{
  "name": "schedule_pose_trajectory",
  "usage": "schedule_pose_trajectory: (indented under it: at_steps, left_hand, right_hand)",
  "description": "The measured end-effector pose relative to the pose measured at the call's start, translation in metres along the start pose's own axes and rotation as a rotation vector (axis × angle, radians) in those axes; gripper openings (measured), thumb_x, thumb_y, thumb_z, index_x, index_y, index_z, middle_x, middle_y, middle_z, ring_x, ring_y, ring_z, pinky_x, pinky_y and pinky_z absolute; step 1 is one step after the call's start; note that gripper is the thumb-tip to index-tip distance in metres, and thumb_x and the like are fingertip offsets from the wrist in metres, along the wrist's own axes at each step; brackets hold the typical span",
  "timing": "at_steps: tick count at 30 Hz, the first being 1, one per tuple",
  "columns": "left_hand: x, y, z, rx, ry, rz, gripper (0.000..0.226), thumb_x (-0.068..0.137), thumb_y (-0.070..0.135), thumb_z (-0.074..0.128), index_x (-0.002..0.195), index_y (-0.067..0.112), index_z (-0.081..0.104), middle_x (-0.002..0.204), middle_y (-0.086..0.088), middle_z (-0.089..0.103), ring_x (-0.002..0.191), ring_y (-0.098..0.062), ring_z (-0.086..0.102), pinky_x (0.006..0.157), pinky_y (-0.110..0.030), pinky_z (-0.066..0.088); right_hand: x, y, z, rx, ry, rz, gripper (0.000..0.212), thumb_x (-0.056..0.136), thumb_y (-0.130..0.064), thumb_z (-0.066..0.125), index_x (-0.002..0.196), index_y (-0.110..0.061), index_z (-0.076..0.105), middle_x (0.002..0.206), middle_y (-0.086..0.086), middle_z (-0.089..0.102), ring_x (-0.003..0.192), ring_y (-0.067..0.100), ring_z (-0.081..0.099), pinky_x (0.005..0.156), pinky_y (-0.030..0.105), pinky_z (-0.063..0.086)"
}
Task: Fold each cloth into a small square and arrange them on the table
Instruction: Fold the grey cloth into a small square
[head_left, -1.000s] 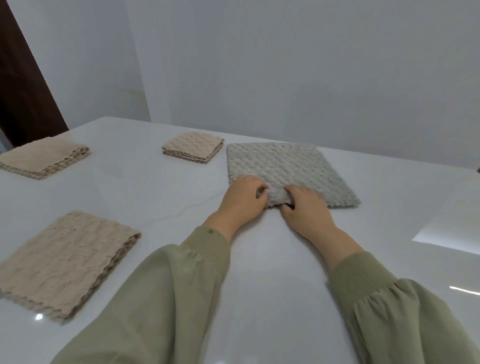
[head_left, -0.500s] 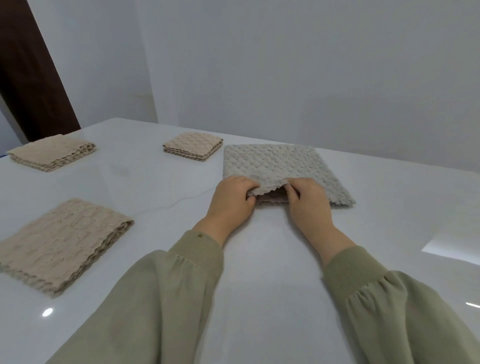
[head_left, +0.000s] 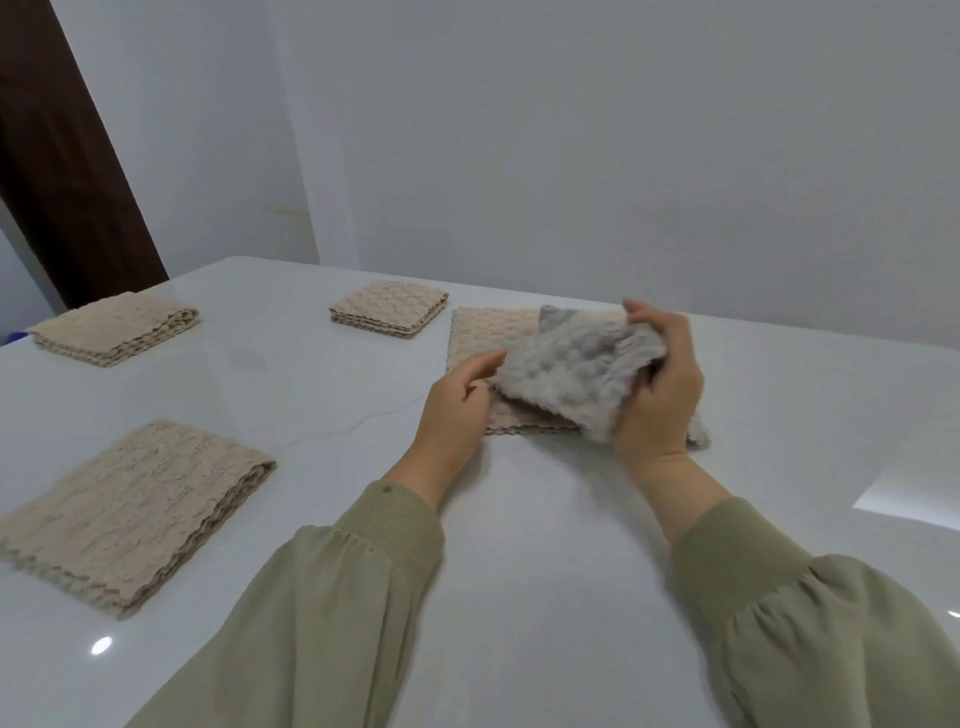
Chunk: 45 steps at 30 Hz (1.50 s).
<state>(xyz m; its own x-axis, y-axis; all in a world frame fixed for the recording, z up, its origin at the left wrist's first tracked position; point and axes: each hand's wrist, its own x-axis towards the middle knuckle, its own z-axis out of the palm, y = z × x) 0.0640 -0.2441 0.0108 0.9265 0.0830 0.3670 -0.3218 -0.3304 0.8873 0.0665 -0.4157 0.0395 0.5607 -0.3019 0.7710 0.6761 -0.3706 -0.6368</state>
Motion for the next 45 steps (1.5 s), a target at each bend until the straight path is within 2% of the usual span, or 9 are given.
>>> schedule_pose_trajectory:
  at_steps: [7, 14, 17, 22, 29, 32, 38, 41, 45]
  left_hand:
    - [-0.001, -0.001, -0.002, 0.314, 0.052, -0.110, 0.036, 0.099, 0.015, 0.034, 0.125, 0.013, 0.059, 0.127, -0.002, 0.060, 0.117, -0.015, 0.052, 0.095, -0.020, 0.036]
    - [0.000, -0.005, 0.004, 0.637, -0.058, -0.056, 0.030, 0.093, 0.015, 0.045, 0.117, 0.008, 0.061, 0.115, -0.009, 0.063, 0.106, -0.025, 0.055, 0.085, -0.035, 0.046]
    - [0.001, -0.007, 0.007, 0.825, -0.140, -0.064, 0.038, 0.096, 0.021, 0.042, 0.132, 0.014, 0.047, 0.131, -0.006, 0.053, 0.120, -0.024, 0.045, 0.096, -0.037, 0.041]
    - [-0.001, -0.002, 0.004, 1.042, -0.140, -0.099, 0.038, 0.094, 0.016, 0.036, 0.130, 0.020, 0.047, 0.128, -0.003, 0.049, 0.119, -0.024, 0.041, 0.092, -0.040, 0.035]
    - [-0.020, 0.003, -0.023, 0.831, -0.133, -0.074, 0.024, 0.090, 0.020, 0.044, 0.090, 0.017, 0.068, 0.094, 0.004, 0.059, 0.090, -0.020, 0.053, 0.075, -0.032, 0.045]
    - [-0.030, 0.009, -0.025, 0.986, -0.074, -0.076, 0.034, 0.092, 0.025, 0.039, 0.062, 0.015, 0.052, 0.070, 0.003, 0.052, 0.072, -0.020, 0.047, 0.073, -0.032, 0.038]
    - [-0.042, 0.029, -0.016, 1.259, 0.016, -0.175, 0.036, 0.095, 0.026, 0.034, 0.061, 0.017, 0.038, 0.079, -0.001, 0.058, 0.094, -0.025, 0.053, 0.109, -0.050, 0.021]
    - [-0.041, 0.033, 0.007, 1.185, 0.022, -0.096, 0.033, 0.097, 0.028, 0.032, 0.089, 0.016, 0.062, 0.104, -0.005, 0.062, 0.114, -0.027, 0.044, 0.107, -0.051, 0.024]
    - [-0.034, 0.036, 0.054, 0.697, 0.004, 0.006, 0.030, 0.097, 0.022, 0.036, 0.096, 0.012, 0.064, 0.093, -0.007, 0.065, 0.095, -0.027, 0.057, 0.077, -0.037, 0.045]
  right_hand:
    - [-0.003, -0.006, -0.030, -0.090, -0.967, 0.401, 0.041, 0.076, -0.022, 0.032, 0.101, -0.031, 0.063, 0.120, -0.003, 0.061, 0.117, 0.010, 0.050, 0.104, 0.026, 0.035]
    - [-0.024, 0.021, -0.012, -0.961, -0.890, 0.138, 0.040, 0.091, -0.041, 0.046, 0.121, -0.016, 0.053, 0.130, 0.006, 0.052, 0.124, 0.026, 0.041, 0.109, 0.049, 0.022]
    - [-0.019, 0.015, -0.014, -0.800, -0.576, 0.104, 0.003, 0.082, -0.012, 0.048, 0.080, -0.014, 0.050, 0.094, 0.013, 0.062, 0.097, 0.033, 0.053, 0.092, 0.043, 0.034]
    - [-0.005, 0.018, -0.046, -0.473, 0.068, 0.139, 0.029, 0.067, -0.008, 0.042, 0.092, 0.002, 0.052, 0.099, 0.023, 0.053, 0.096, 0.038, 0.048, 0.083, 0.041, 0.032]
    - [-0.011, 0.033, -0.036, -0.583, -0.473, 0.228, 0.070, 0.080, -0.063, 0.029, 0.128, -0.015, 0.047, 0.136, 0.009, 0.047, 0.127, 0.029, 0.040, 0.107, 0.054, 0.028]
    - [-0.019, 0.035, -0.031, -0.819, -0.736, 0.176, 0.046, 0.083, -0.053, 0.049, 0.109, -0.016, 0.055, 0.121, 0.007, 0.056, 0.114, 0.030, 0.050, 0.093, 0.046, 0.042]
    - [-0.025, 0.010, -0.039, -0.534, -0.367, 0.228, 0.006, 0.084, -0.010, 0.051, 0.088, -0.009, 0.047, 0.088, 0.012, 0.056, 0.081, 0.030, 0.050, 0.067, 0.032, 0.032]
    - [-0.021, 0.006, -0.051, -0.336, -0.147, 0.257, 0.030, 0.081, -0.013, 0.042, 0.110, -0.006, 0.050, 0.108, 0.014, 0.056, 0.102, 0.030, 0.051, 0.083, 0.033, 0.036]
    - [-0.012, 0.024, -0.055, -0.264, -0.418, 0.260, 0.058, 0.083, -0.041, 0.030, 0.131, -0.015, 0.049, 0.137, 0.009, 0.049, 0.131, 0.022, 0.037, 0.112, 0.042, 0.026]
